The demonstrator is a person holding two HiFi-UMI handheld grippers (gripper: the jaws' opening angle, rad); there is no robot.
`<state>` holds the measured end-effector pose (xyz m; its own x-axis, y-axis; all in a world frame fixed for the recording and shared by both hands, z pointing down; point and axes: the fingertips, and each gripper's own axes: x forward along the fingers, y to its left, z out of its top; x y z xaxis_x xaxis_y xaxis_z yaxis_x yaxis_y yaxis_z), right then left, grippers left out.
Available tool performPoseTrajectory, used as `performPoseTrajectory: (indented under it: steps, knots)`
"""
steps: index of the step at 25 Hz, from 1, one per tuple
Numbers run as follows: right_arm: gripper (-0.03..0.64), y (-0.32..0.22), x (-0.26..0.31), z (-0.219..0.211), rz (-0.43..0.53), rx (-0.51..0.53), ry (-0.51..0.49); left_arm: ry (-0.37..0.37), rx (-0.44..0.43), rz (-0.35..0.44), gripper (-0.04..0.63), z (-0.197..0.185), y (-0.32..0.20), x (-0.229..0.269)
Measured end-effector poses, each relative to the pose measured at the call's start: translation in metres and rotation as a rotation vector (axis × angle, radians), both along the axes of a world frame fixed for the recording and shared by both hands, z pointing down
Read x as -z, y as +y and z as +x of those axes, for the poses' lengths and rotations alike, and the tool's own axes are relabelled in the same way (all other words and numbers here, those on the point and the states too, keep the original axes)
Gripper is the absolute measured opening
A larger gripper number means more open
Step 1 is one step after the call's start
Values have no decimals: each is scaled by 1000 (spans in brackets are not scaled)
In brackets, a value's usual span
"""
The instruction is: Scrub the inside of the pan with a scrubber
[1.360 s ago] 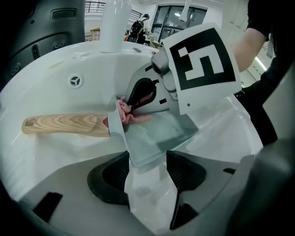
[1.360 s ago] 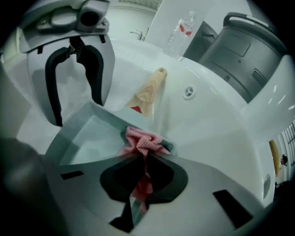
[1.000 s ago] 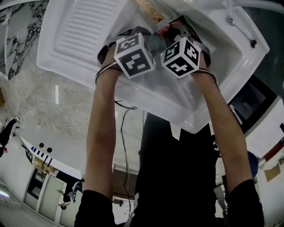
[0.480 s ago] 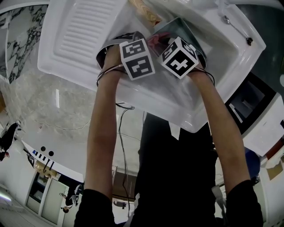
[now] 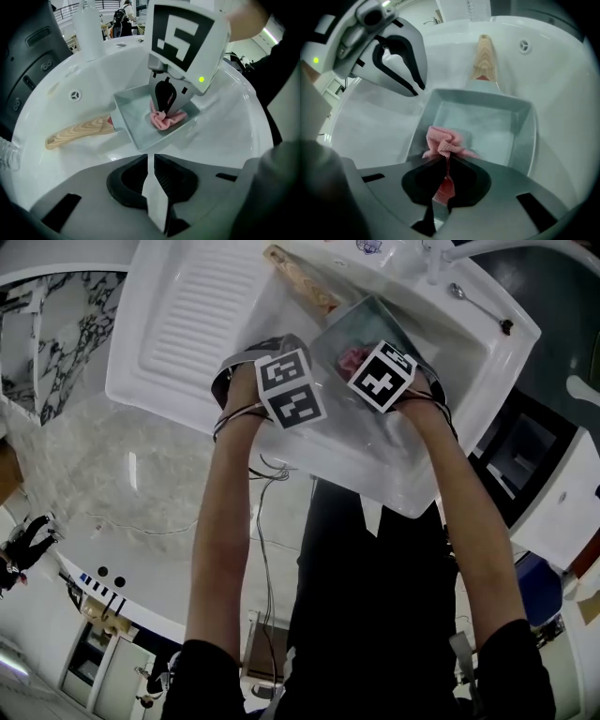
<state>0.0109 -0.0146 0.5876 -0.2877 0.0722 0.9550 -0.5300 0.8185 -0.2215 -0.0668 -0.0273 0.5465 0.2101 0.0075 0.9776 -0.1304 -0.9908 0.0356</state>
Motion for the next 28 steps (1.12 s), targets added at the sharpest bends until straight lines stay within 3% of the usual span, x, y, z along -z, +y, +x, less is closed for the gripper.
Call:
performPoseTrajectory:
  steps: [10,19,23,28]
  knots:
    - [43,-1,-7,71,46,-54,365,78,80,91,61,4,31,75]
    - [43,-9,-10,109,120,20,585,186,248,152,61,14,50,127]
    - [41,-13,4,120,178,15,601,195,291,196,61,11,60,143]
    - [41,-13,40,118,265,8,534,241,390,226,58,14,66,166]
